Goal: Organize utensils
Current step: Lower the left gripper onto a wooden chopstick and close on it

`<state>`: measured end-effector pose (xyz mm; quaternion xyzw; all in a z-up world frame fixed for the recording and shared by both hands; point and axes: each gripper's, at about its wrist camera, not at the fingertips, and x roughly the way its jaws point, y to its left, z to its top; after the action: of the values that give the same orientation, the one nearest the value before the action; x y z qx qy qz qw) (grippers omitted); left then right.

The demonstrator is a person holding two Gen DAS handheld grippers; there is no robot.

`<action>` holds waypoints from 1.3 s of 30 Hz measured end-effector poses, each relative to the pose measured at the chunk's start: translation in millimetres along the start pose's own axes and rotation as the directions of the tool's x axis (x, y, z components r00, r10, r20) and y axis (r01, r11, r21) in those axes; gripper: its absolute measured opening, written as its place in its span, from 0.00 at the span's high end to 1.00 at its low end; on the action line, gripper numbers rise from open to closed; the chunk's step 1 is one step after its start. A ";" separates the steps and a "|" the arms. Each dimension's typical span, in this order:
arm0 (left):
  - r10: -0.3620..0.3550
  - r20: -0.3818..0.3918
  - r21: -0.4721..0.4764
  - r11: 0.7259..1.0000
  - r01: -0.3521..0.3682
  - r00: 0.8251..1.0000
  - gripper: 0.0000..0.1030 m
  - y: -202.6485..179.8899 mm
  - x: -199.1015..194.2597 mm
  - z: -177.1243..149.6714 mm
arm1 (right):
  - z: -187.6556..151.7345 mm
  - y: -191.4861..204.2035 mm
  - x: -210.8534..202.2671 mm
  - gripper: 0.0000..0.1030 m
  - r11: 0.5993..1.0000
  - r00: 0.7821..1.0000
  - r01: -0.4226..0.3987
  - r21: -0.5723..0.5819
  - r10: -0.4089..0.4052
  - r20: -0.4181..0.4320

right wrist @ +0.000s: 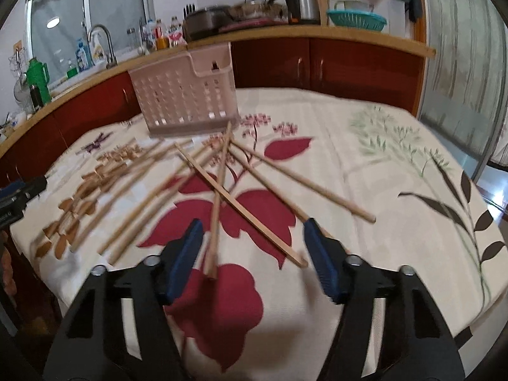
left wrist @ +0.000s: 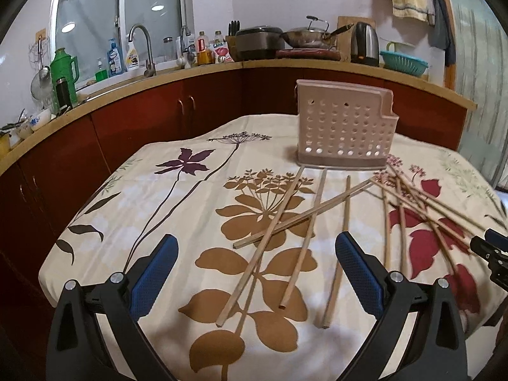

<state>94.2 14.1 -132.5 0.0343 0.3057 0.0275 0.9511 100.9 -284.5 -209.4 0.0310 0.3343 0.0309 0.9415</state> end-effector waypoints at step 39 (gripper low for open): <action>0.013 -0.048 0.035 0.999 -0.011 0.999 0.06 -2.1 23.8 -8.1 | -16.1 7.7 8.9 0.94 0.987 0.997 -0.064 -0.148 0.057 -0.052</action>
<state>108.8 14.1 -153.1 0.0521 0.3289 0.0287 0.9425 97.3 -275.5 -226.8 -0.0304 0.3523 0.0851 0.9315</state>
